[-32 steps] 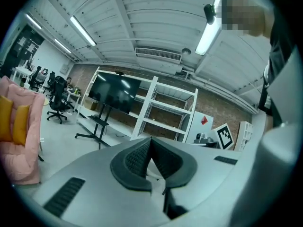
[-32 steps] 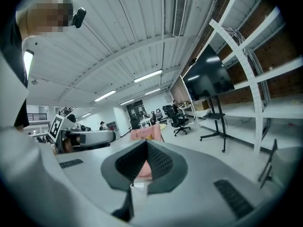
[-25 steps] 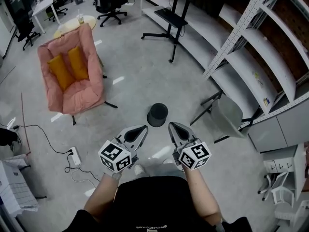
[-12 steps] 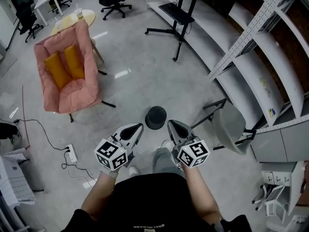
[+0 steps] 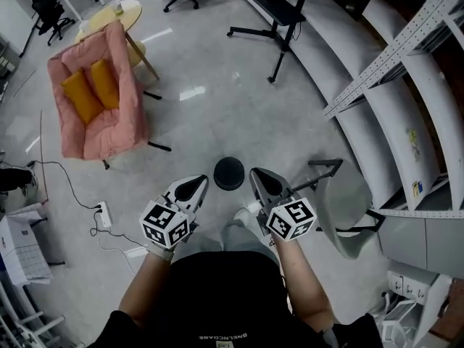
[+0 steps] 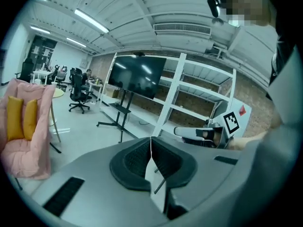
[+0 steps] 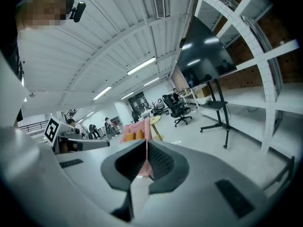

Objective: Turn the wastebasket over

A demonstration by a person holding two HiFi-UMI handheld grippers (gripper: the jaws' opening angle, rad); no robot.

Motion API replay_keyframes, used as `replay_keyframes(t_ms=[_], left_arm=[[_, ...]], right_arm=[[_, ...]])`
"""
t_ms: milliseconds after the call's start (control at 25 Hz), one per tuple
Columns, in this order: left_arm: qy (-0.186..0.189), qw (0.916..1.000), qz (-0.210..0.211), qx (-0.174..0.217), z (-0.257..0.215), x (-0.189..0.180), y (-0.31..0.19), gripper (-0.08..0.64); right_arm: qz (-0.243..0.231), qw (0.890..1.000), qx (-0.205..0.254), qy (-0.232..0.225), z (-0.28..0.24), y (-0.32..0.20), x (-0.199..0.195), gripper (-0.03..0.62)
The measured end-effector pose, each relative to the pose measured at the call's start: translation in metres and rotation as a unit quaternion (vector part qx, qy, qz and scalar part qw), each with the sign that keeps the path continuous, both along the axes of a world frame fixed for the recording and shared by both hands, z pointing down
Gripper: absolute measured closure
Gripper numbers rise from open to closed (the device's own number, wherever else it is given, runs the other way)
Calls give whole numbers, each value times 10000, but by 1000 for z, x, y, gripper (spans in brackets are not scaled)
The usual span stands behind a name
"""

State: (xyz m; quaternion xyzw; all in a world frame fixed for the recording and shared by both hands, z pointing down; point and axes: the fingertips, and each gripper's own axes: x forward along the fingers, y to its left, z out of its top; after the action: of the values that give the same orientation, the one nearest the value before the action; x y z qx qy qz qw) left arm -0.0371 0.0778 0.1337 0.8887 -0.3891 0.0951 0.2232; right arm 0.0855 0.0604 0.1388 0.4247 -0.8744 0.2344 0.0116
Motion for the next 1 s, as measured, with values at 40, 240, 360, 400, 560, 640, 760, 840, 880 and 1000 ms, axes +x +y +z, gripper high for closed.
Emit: replay_keyframes(t_ms=[40, 240, 360, 400, 560, 640, 760, 840, 880, 1000], left_arm=[[-59, 9999, -73, -77, 6, 3, -4, 545], [-229, 9983, -250, -479, 37, 9, -17, 545], [-293, 9967, -252, -713, 61, 6, -25, 543], [-306, 9961, -249, -788, 69, 5, -29, 543], [-293, 9938, -157, -1060, 105, 5, -44, 543], [-261, 9924, -5, -1199, 123, 7, -51, 541], [-273, 9885, 227, -1470, 154, 4, -58, 519], [-261, 9846, 308, -1703, 178, -1, -61, 473], [-249, 9825, 330, -1816, 190, -3, -62, 457], [-212, 9769, 424, -2082, 225, -9, -69, 412]], right_arm=[[-11, 10000, -49, -13, 4, -5, 6, 580], [42, 9994, -354, -16, 27, -24, 30, 578], [120, 9984, -551, 38, 47, -30, 37, 575], [136, 9979, -632, 58, 55, -32, 38, 571], [187, 9943, -1038, 169, 94, -37, 40, 532], [276, 9914, -1253, 255, 115, -39, 42, 518], [384, 9856, -1614, 336, 147, -40, 38, 484], [410, 9809, -1864, 378, 167, -39, 34, 468], [418, 9786, -1978, 395, 176, -38, 32, 462], [458, 9723, -2249, 436, 208, -40, 24, 440]])
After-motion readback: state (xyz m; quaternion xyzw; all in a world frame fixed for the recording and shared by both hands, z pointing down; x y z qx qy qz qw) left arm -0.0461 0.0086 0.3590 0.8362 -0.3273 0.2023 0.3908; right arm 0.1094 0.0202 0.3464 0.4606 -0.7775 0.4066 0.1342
